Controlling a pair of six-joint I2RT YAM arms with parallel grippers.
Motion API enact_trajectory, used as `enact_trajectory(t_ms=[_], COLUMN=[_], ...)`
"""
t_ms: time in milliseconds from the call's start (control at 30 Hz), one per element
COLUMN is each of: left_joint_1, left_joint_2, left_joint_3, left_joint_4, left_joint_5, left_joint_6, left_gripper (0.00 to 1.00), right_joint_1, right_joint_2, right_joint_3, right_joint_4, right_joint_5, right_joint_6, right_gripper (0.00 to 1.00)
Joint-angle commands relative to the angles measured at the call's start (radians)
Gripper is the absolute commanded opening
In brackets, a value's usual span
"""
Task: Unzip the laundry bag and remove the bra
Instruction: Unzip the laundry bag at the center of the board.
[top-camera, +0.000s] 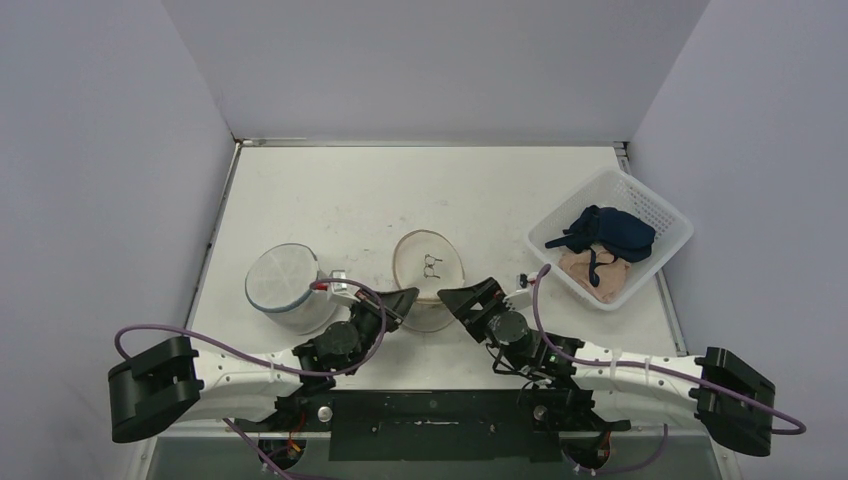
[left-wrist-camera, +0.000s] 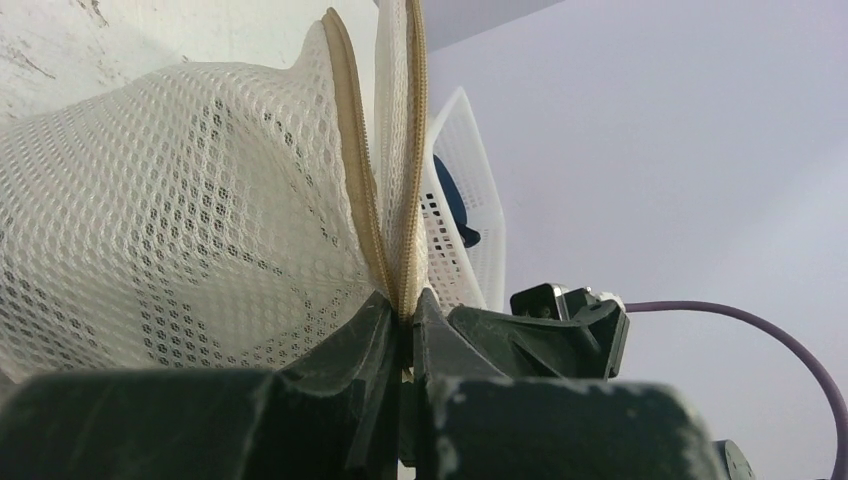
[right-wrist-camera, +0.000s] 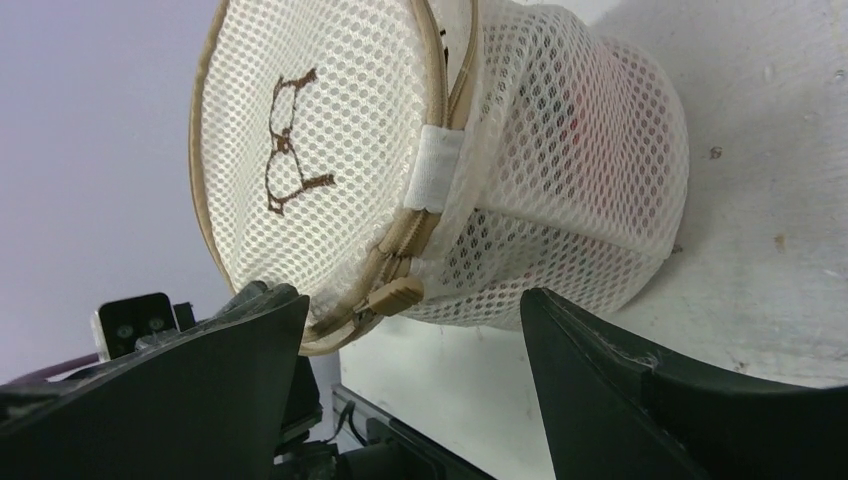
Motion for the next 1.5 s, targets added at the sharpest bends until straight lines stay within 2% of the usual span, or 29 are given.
enact_trajectory(t_ms=[0, 300, 433, 533, 600, 633, 700, 733, 767, 800, 1000, 1133, 1367, 1467], left_joint_1=[-0.015, -0.030, -0.039, -0.041, -0.042, -0.043, -0.043, -0.043, -0.043, -0.043, -0.041, -0.039, -0.038, -0.039], left_joint_2=[0.005, 0.037, 0.054, 0.028, -0.032, -0.074, -0.166, -0.207, -0.247, -0.300, -0.525, -0.626, -0.711, -0.756], left_joint_3=[0.002, 0.006, 0.003, 0.008, 0.024, 0.045, 0.100, 0.122, 0.141, 0.158, 0.275, 0.375, 0.506, 0.526], left_joint_4=[0.103, 0.109, 0.122, 0.071, -0.036, -0.122, -0.347, -0.438, -0.517, -0.584, -0.946, -1.136, -1.275, -1.293], left_joint_5=[-0.044, -0.059, -0.057, -0.048, -0.032, -0.022, -0.028, -0.034, -0.040, -0.043, -0.049, -0.073, -0.092, -0.091], left_joint_6=[0.039, 0.063, 0.074, 0.086, 0.101, 0.115, 0.140, 0.147, 0.154, 0.157, 0.203, 0.249, 0.413, 0.468], left_gripper=[0.00, 0.00, 0.00, 0.00, 0.15, 0.30, 0.54, 0.70, 0.91, 0.98, 0.96, 0.96, 0.96, 0.96], right_joint_1=[-0.041, -0.105, -0.115, -0.116, -0.117, -0.117, -0.129, -0.133, -0.139, -0.141, -0.152, -0.152, -0.125, -0.114], right_joint_2=[0.015, 0.126, 0.141, 0.082, 0.020, -0.010, -0.058, -0.071, -0.074, -0.073, -0.005, 0.094, 0.261, 0.301], right_joint_3=[-0.013, 0.003, 0.005, 0.028, 0.057, 0.067, 0.102, 0.129, 0.165, 0.201, 0.416, 0.559, 0.785, 0.830], right_joint_4=[0.157, 0.269, 0.277, 0.174, 0.074, 0.037, -0.037, -0.081, -0.141, -0.198, -0.439, -0.519, -0.528, -0.535], right_joint_5=[-0.023, -0.107, -0.120, -0.105, -0.096, -0.101, -0.142, -0.167, -0.187, -0.201, -0.296, -0.344, -0.598, -0.681], right_joint_6=[0.034, 0.026, -0.003, -0.108, -0.209, -0.268, -0.394, -0.479, -0.533, -0.587, -0.855, -0.972, -1.116, -1.154], right_gripper=[0.77, 0.59, 0.34, 0.12, 0.06, 0.05, 0.05, 0.05, 0.05, 0.05, 0.05, 0.05, 0.05, 0.05])
